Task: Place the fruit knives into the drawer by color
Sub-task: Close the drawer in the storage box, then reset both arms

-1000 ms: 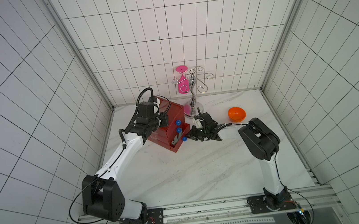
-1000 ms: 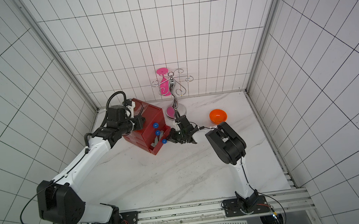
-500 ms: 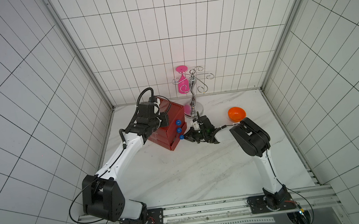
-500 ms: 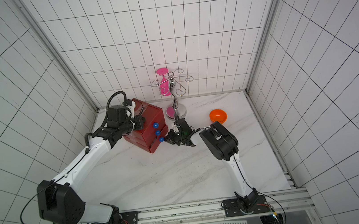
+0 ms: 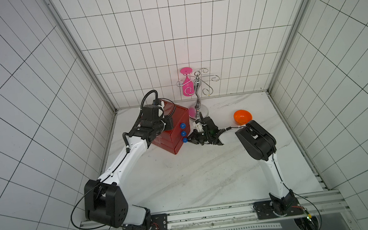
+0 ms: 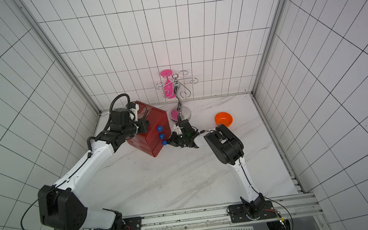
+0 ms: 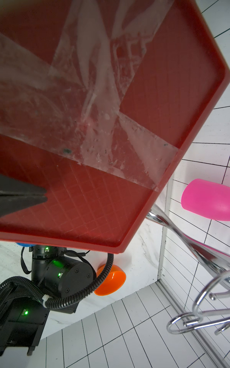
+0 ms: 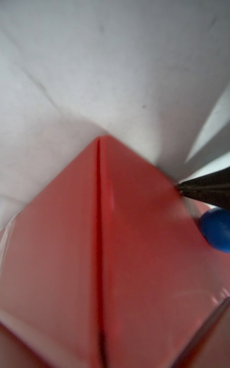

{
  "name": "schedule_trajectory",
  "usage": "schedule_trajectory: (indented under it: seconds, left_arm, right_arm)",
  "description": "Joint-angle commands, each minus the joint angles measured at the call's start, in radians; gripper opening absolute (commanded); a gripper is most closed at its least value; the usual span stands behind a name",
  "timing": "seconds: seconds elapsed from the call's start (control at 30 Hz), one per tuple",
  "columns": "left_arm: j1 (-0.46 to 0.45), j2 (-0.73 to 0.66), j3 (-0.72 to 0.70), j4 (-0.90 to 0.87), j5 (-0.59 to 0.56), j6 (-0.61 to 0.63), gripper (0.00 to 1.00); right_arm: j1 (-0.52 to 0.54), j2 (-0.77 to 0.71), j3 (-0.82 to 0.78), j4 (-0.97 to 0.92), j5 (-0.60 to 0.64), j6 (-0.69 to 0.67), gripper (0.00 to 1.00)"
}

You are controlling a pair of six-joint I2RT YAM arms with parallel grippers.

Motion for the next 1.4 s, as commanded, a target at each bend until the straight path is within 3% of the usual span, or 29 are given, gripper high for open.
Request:
schedule_trajectory:
  seconds: [0.0,0.37,0.57,0.7,0.87,0.93,1.13,1.17,1.23,1.37]
  left_arm:
    - [-0.004,0.05,-0.086,-0.257,-0.043,-0.002,0.0]
    - [0.02,-0.097,-0.025,-0.204,-0.113,0.017,0.0]
    - [0.031,-0.215,0.014,-0.174,-0.24,0.009,0.0]
    - [0.047,-0.334,-0.051,-0.113,-0.376,-0.001,0.33]
    - [0.088,-0.449,-0.143,-0.063,-0.521,-0.017,0.86]
    - [0.1,-0.483,-0.187,-0.044,-0.591,-0.021,0.98]
    - [0.114,-0.558,-0.396,0.128,-0.763,-0.016,0.98]
    - [0.114,-0.567,-0.44,0.173,-0.782,-0.024,0.98]
    - [0.114,-0.593,-0.553,0.306,-0.795,-0.011,0.98]
    - [0.113,-0.631,-0.737,0.546,-0.828,0.037,0.98]
  right_arm:
    - [0.008,-0.075,0.035,-0.107,0.041,-0.115,0.03]
    - [0.009,-0.376,-0.176,-0.289,0.187,-0.365,0.03]
    - [0.009,-0.562,-0.281,-0.367,0.28,-0.434,0.04]
    - [0.009,-0.741,-0.382,-0.425,0.401,-0.486,0.09]
    - [0.006,-0.984,-0.493,-0.519,0.57,-0.535,0.22]
    - [0.005,-1.076,-0.529,-0.561,0.647,-0.549,0.33]
    - [-0.006,-1.289,-0.629,-0.633,0.889,-0.581,0.76]
    - [-0.01,-1.314,-0.644,-0.642,0.924,-0.585,0.8]
    - [-0.015,-1.377,-0.679,-0.648,1.013,-0.607,0.99]
    - [-0.02,-1.495,-0.757,-0.632,1.187,-0.656,0.99]
